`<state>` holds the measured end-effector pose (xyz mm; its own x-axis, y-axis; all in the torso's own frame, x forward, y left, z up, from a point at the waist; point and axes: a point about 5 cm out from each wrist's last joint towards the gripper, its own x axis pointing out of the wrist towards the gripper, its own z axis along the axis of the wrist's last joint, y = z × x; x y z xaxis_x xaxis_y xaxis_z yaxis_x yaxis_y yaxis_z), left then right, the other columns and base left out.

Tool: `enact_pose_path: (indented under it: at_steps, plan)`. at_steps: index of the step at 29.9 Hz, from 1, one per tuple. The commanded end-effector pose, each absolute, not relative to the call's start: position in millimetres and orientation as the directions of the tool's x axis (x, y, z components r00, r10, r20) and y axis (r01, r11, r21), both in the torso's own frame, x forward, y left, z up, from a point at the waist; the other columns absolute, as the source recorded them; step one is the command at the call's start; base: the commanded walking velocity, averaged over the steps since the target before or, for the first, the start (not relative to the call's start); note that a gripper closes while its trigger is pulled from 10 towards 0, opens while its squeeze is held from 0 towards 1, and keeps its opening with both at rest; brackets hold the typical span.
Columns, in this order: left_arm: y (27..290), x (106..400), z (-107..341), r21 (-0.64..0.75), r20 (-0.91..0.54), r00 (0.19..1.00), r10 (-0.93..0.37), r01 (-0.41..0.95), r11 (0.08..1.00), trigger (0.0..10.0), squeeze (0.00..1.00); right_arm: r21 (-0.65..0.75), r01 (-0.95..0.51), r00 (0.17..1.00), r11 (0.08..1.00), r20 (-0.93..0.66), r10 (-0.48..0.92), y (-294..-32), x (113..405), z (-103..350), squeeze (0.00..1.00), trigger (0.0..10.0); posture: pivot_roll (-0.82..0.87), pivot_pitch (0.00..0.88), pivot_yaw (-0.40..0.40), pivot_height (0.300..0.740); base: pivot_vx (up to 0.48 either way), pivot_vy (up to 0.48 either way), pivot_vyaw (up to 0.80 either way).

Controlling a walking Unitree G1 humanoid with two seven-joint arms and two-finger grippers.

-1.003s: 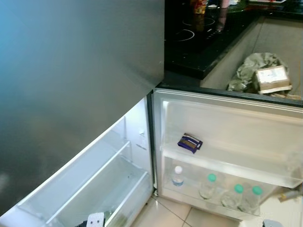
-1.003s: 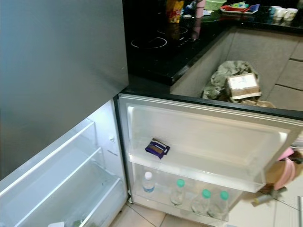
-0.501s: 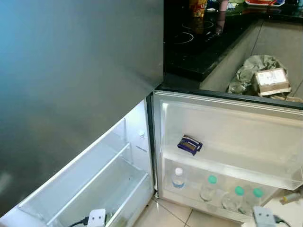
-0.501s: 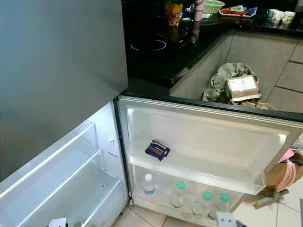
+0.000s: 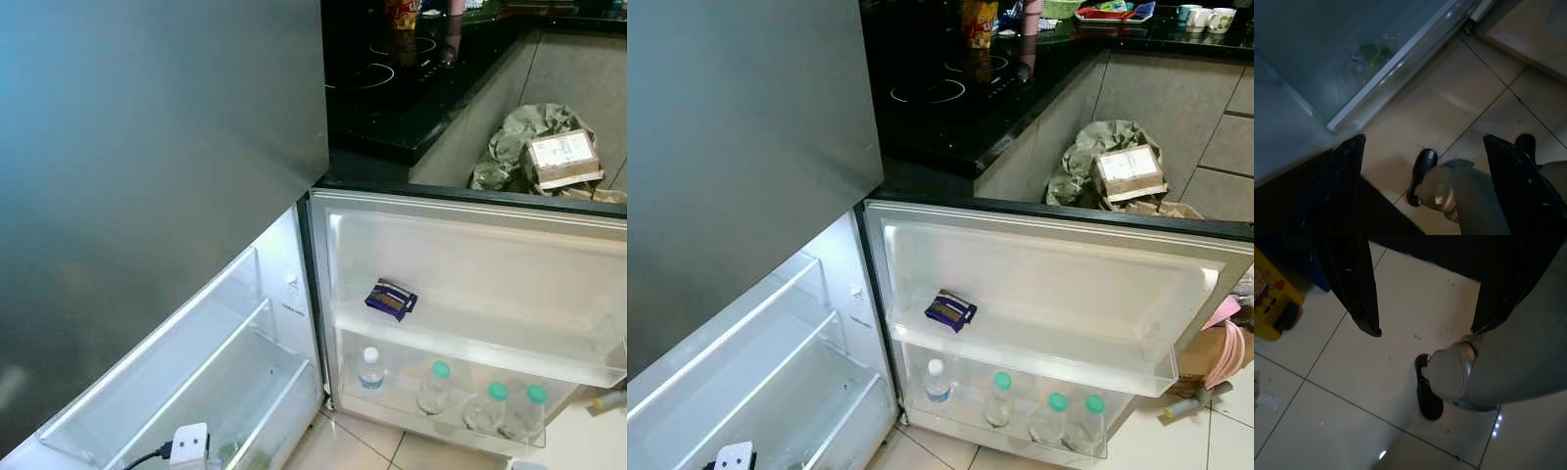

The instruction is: Restocking fridge

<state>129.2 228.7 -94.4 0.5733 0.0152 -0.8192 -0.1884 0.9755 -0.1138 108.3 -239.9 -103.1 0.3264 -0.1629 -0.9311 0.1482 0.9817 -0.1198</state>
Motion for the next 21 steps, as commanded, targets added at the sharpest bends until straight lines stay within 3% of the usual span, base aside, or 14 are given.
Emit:
enact_pose_path:
  at_steps: [1,14,21]
  plan:
    - [244,124,-93,-0.085,-0.827,0.560,0.056,-0.223,0.971,10.0,0.00,-0.115,0.165,0.335,0.980,-0.927,-0.166,-239,112,-102,0.00,10.0,-0.01,0.000,0.013,0.740,0.000,0.000,0.00]
    - [255,129,-87,-0.078,-0.805,0.584,0.101,-0.273,0.959,10.0,0.00,-0.106,0.135,0.359,0.985,-0.921,-0.148,-231,124,-101,0.00,10.0,0.01,0.000,-0.011,0.740,0.000,0.000,0.00]
    - [248,119,-93,-0.085,-0.823,0.558,0.103,-0.301,0.950,10.0,0.00,-0.135,0.125,0.359,0.983,-0.918,-0.171,-245,124,-97,0.00,10.0,-0.01,0.000,-0.043,0.740,0.000,0.000,0.00]
